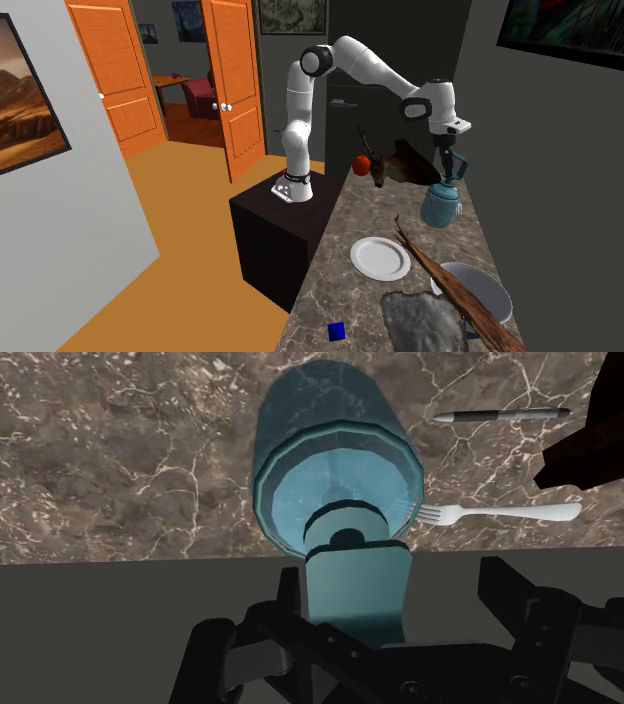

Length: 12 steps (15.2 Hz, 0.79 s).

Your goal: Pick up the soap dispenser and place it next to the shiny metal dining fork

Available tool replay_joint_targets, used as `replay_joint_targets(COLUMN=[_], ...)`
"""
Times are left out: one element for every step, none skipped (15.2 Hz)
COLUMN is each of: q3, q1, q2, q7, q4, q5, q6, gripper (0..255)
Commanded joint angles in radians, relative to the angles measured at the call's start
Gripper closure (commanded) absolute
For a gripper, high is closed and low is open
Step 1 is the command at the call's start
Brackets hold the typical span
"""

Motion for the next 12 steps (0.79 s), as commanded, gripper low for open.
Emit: replay_joint_targets(q3=[0.000,-0.002,-0.003,-0.003,-0.003,-0.003,-0.003,-0.003,-0.003,-0.003,-0.003,-0.003], q1=[0.000,0.002,0.003,0.004,0.004,0.004,0.004,0.004,0.004,0.004,0.004,0.004], q2=[0.000,-0.025,-0.050,-0.073,-0.091,-0.091,-0.091,-0.091,-0.091,-0.091,-0.091,-0.091], q7=[0.000,0.008,0.016,0.024,0.029,0.029,0.029,0.029,0.029,0.029,0.029,0.029], q4=[0.001,0.003,0.007,0.013,0.018,0.018,0.018,0.018,0.018,0.018,0.018,0.018], q5=[0.000,-0.012,-0.024,-0.035,-0.043,-0.043,-0.043,-0.043,-0.043,-0.043,-0.043,-0.043], q6=[0.000,-0.027,-0.054,-0.082,-0.104,-0.104,-0.104,-0.104,-0.104,-0.104,-0.104,-0.104], gripper=[0,0,0,0,0,0,0,0,0,0,0,0])
